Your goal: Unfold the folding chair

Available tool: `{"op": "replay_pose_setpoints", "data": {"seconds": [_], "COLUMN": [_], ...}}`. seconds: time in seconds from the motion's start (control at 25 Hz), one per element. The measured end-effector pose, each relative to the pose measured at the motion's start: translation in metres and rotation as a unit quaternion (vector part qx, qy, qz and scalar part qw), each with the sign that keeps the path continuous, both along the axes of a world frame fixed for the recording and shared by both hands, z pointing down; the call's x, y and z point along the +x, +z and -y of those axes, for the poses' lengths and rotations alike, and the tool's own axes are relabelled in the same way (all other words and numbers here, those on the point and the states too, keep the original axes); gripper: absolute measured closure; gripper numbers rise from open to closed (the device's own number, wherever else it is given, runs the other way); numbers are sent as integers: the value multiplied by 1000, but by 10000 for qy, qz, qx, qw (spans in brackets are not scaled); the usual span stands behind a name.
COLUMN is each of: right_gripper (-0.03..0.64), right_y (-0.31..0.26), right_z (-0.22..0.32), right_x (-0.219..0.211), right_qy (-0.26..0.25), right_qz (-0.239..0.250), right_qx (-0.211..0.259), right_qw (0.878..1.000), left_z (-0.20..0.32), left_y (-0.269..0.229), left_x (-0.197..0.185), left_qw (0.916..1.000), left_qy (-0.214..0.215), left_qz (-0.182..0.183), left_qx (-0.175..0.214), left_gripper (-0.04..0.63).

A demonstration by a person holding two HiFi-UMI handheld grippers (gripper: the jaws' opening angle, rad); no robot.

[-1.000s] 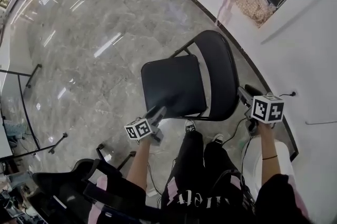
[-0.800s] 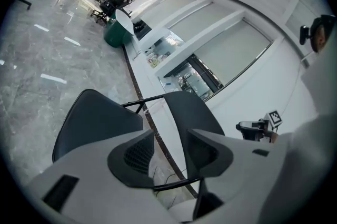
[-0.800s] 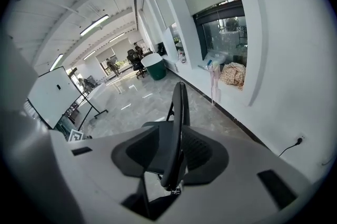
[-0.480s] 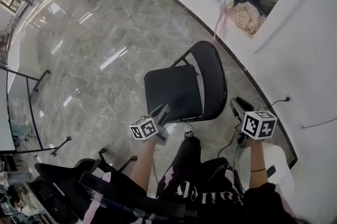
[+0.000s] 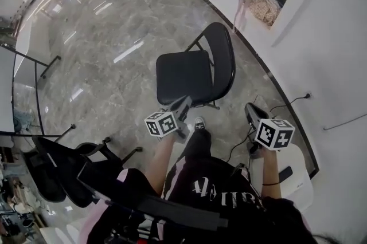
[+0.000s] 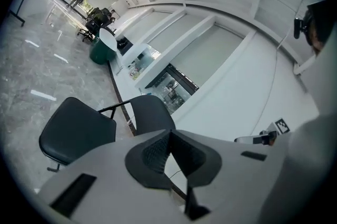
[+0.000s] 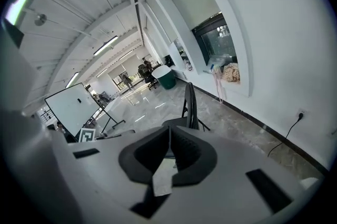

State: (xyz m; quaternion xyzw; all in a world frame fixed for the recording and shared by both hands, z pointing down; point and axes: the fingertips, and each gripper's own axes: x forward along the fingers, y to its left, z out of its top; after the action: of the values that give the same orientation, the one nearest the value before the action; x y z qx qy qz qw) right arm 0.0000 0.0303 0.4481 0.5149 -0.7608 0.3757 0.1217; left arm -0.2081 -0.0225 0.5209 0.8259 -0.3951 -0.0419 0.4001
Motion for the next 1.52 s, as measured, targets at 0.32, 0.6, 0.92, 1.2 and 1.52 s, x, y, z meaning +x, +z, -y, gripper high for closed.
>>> {"op": "replay_pose_setpoints", "data": {"seconds": [0.32,0.6,0.92,1.2,1.52], "right_gripper": [601,601,601,601,601], "right_y": [-2,-12,-15,-18,-12], "right_z": [-127,-190,-219,-212,-203], "right_x": [11,-34,-74,-133,-248], "right_qy": [-351,-883,-1095,-705,-334], "right_qz": [75,513,488,579,393], "right_qx": [160,261,248,253,302], "right_qw": [9992,9944,9925,9955,9982], "left_z": [-139,-236,-263,-241,-253], "left_y": [-22,-39,-49,-76,-73], "left_x": [58,55,33,-21,-117], "left_qw": [9997,9980,9962,9912,9824], "left_qy": [162,391,516,864,1483], "left_qz": [4,347,477,496,700], "left_qx": [194,359,519,871,893], "left_gripper": [592,592,592,592,591]}}
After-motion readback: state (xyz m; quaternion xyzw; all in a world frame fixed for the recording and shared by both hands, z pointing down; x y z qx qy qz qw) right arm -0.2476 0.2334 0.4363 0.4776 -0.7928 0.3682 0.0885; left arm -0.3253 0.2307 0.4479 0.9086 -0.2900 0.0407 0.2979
